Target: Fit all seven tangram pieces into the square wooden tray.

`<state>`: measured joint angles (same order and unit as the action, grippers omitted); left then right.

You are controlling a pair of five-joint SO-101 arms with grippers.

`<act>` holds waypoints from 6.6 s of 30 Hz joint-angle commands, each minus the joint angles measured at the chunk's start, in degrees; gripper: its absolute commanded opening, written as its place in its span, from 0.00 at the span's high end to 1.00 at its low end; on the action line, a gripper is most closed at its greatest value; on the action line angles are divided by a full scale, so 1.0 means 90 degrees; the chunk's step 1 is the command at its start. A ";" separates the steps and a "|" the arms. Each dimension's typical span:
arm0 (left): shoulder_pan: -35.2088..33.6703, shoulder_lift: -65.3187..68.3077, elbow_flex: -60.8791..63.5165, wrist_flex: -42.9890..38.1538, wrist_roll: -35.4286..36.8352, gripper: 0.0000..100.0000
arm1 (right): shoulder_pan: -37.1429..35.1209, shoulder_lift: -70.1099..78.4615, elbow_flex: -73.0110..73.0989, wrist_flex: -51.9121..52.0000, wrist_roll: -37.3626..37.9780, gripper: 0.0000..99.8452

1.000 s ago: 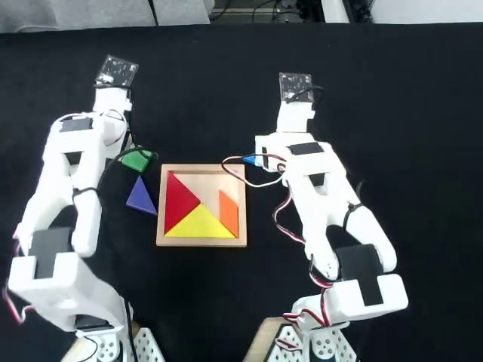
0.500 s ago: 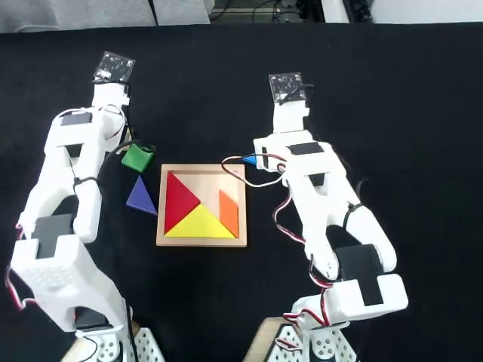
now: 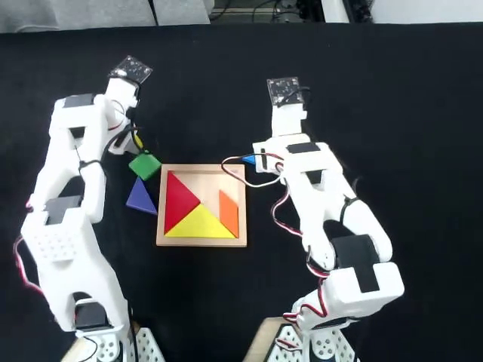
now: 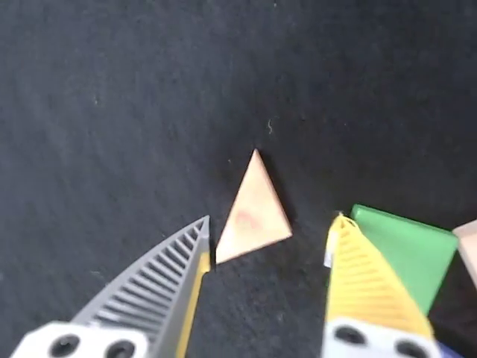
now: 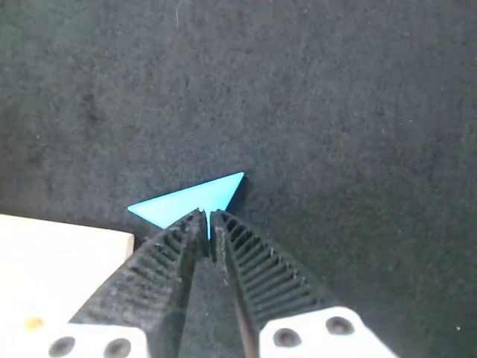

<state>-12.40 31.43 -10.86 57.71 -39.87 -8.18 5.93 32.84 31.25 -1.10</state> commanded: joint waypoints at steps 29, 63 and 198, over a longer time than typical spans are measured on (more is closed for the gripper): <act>-0.0142 0.3370 -0.5016 0.2676 -0.1651 0.90 | 0.0088 -0.0024 -0.0415 -0.0117 0.0068 0.98; 0.3219 -0.3878 0.1538 0.3458 -0.3595 0.89 | 0.1114 -0.0034 -0.0650 -0.0166 0.0020 0.98; 0.3922 -0.3136 0.4850 -0.0479 0.5275 0.84 | 0.1612 0.0015 -0.0718 -0.0352 0.0059 0.98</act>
<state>21.54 4.18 32.48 51.74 8.04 7.30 6.46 28.62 28.79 -1.10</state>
